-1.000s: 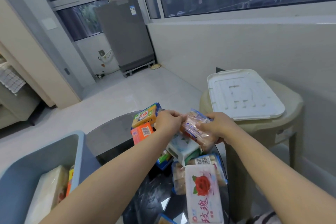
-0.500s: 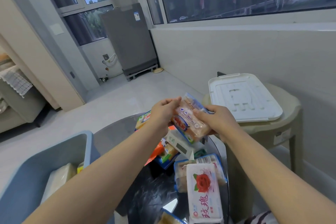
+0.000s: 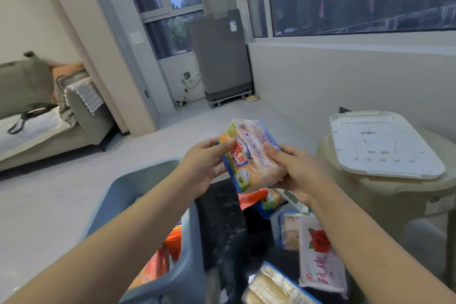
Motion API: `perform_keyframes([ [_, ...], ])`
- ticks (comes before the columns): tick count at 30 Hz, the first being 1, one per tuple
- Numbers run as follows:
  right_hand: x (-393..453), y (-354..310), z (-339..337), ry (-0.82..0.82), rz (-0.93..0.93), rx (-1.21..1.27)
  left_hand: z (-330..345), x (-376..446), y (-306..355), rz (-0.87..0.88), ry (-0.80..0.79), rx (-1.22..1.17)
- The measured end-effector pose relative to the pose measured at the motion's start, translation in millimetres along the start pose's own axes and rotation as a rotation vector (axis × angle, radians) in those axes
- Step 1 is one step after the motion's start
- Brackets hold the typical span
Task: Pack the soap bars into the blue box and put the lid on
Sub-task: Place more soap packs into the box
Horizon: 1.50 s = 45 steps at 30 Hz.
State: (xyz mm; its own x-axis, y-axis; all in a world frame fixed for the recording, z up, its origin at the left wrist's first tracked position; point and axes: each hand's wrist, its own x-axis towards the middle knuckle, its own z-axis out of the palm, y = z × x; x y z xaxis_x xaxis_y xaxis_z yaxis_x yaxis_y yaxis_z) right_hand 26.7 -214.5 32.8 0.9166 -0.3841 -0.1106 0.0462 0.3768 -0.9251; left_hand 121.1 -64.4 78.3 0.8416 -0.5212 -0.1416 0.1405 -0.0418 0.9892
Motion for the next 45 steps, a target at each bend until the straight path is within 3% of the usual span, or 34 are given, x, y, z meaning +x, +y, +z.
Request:
perform_keyframes([
  [5, -13.3, 9.4, 45.1, -0.144, 0.071, 0.101, -38.6, -33.3, 4.1, 0.016, 0.089, -0.067],
  [10, -25.6, 23.3, 85.0, -0.277, 0.169, 0.177, -72.8, -61.4, 4.7, -0.014, 0.067, -0.144],
  [16, -33.7, 39.1, 122.0, -0.437, 0.133, -0.041, -116.7, -81.4, 9.9, -0.012, 0.119, -0.14],
  [31, -51.8, 57.7, 144.3, -0.179, -0.297, -0.791, -173.2, -93.3, -3.2, -0.373, 0.16, 0.078],
  [38, -44.9, 66.4, 143.5, -0.233, -0.192, -0.752, -156.4, -84.3, -39.0, -0.572, 0.036, 0.281],
  [45, -41.1, 72.4, 141.7, -0.215, -0.175, -0.708, -149.8, -69.1, -38.0, -0.614, -0.009, 0.52],
])
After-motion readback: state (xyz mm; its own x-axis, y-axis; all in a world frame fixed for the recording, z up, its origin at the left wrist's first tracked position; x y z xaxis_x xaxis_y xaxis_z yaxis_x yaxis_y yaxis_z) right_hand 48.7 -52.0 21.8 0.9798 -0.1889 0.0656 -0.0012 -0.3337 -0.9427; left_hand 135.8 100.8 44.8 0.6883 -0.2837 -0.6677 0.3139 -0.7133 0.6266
